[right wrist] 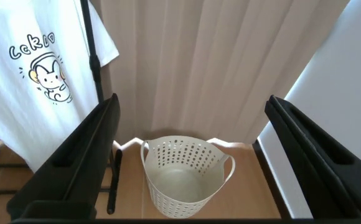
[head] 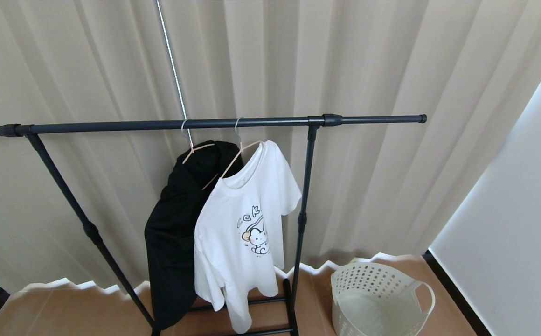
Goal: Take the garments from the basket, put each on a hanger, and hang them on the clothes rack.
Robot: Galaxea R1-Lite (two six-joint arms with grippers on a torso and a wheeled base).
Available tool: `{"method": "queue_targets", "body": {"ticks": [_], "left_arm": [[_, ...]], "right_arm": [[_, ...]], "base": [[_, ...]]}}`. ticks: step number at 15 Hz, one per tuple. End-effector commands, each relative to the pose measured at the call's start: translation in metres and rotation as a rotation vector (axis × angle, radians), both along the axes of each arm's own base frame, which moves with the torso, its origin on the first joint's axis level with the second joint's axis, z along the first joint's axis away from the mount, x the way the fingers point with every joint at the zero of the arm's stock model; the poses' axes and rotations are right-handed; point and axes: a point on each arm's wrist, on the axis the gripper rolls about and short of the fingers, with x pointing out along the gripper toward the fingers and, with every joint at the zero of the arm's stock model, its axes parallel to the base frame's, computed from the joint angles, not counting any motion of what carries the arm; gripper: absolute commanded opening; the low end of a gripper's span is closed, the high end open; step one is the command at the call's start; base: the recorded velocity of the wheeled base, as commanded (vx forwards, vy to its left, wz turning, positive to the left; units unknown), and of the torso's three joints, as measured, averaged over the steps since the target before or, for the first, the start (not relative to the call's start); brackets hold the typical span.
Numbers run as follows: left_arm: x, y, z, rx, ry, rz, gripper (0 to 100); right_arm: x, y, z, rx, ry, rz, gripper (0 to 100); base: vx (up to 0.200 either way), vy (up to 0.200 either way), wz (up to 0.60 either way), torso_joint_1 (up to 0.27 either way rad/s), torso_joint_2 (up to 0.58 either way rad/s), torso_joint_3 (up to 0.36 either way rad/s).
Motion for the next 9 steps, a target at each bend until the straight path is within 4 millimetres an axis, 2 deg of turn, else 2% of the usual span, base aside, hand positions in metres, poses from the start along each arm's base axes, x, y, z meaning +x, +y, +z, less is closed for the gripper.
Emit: {"method": "queue_targets", "body": {"ticks": [1, 9], "left_arm": [[-0.0035, 0.0000, -0.0021, -0.017, -0.047, -0.054, 100], [-0.0060, 0.0002, -0.0029, -0.013, -0.082, -0.071, 100]], "right_arm": [[-0.0001, 0.0000, 0.0001, 0.020, 0.001, 0.002, 100], [0.0001, 0.0000, 0.0002, 0.028, -0.006, 0.000, 100]], "base": [[0.000, 0.000, 0.00, 0.000, 0.00, 0.000], [0.000, 0.000, 0.00, 0.000, 0.00, 0.000]]}}
